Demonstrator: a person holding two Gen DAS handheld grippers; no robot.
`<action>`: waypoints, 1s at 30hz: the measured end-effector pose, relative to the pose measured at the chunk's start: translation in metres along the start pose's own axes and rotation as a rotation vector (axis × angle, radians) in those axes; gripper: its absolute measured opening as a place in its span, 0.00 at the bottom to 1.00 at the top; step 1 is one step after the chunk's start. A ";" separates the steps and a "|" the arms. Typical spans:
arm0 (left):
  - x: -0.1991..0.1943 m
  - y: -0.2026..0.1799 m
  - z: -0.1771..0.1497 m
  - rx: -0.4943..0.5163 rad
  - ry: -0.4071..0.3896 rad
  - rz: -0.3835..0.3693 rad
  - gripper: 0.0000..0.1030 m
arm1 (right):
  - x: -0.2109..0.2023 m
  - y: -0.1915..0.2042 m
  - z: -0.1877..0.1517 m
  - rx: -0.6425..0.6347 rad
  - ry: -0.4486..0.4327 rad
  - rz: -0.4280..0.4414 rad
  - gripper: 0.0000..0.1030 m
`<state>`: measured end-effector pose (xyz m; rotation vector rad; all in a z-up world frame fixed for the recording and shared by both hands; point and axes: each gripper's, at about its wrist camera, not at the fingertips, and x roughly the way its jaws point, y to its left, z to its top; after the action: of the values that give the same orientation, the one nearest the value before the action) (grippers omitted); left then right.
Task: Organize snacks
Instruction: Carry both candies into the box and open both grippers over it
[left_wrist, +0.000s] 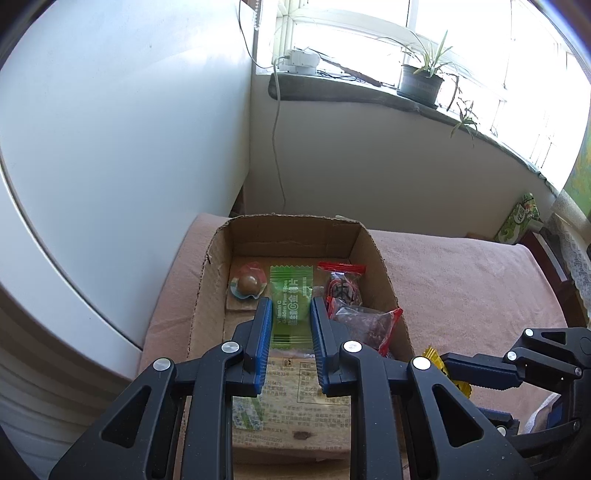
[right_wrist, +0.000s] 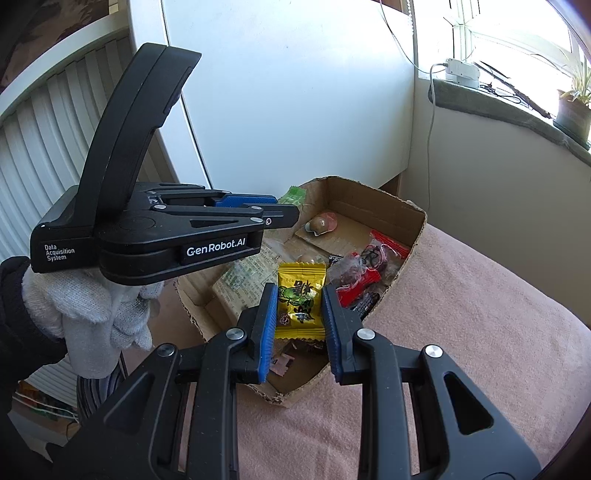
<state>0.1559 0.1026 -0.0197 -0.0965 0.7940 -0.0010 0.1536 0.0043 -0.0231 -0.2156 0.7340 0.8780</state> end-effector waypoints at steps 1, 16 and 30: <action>0.002 0.002 0.001 0.000 0.001 0.002 0.19 | 0.002 0.000 0.000 0.001 0.003 0.000 0.24; 0.019 0.014 0.007 -0.004 0.017 0.006 0.20 | 0.031 -0.002 0.003 0.006 0.045 0.008 0.24; 0.015 0.016 0.009 -0.011 0.007 0.018 0.25 | 0.024 0.004 0.000 -0.025 0.018 -0.005 0.39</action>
<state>0.1721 0.1184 -0.0251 -0.0999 0.8018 0.0205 0.1606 0.0221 -0.0384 -0.2480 0.7390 0.8821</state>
